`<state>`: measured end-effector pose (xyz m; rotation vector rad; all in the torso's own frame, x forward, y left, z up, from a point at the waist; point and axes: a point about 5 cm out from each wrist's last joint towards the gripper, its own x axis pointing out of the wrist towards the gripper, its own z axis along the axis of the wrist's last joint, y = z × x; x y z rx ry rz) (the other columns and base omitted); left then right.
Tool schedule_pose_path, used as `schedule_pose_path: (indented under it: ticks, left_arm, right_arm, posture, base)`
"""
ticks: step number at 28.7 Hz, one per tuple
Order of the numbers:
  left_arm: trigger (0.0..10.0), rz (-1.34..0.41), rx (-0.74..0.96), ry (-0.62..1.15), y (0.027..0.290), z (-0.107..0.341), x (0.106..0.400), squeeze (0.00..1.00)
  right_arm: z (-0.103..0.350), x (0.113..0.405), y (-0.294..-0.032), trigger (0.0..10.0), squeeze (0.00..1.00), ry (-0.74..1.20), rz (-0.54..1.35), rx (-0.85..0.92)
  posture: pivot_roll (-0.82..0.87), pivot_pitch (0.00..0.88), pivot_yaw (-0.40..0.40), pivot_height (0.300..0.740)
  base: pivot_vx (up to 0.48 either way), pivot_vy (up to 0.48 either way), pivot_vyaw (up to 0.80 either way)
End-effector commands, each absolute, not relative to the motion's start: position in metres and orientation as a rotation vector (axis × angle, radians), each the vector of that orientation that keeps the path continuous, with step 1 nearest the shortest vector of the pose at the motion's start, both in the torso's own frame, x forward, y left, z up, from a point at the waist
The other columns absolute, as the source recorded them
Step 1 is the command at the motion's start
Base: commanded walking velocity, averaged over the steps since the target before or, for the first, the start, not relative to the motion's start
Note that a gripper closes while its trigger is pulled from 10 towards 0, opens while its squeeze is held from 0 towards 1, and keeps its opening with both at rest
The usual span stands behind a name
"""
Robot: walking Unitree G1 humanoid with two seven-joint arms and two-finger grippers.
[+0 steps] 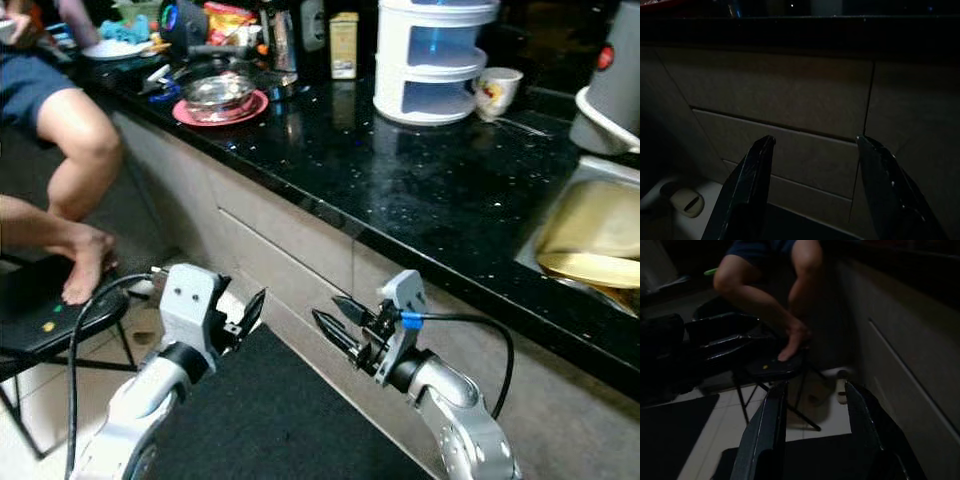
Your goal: Kitchen organization
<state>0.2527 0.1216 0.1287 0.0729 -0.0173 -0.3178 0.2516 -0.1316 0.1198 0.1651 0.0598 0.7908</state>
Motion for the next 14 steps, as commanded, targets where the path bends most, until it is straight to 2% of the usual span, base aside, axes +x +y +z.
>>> schedule_pose_path:
  ticks: [1, 14]
  left_arm:
    - [10.0, -0.333, 0.084, -0.009, 0.1211, 0.1270, 0.2544, 0.00]
    - [10.0, -0.375, 0.145, -0.042, 0.1159, 0.1298, 0.2549, 0.00]
  right_arm:
    - [0.1192, 0.2512, -0.1320, 10.0, 0.00, 0.054, 0.790, 0.168]
    - [0.1215, 0.2520, -0.1307, 10.0, 0.00, 0.036, 0.805, 0.183]
  posture:
    - [-0.07, 0.000, 0.006, 0.740]
    - [-0.06, 0.000, 0.010, 0.740]
  base:
    - [0.000, 0.000, 0.74]
    - [0.000, 0.000, 0.73]
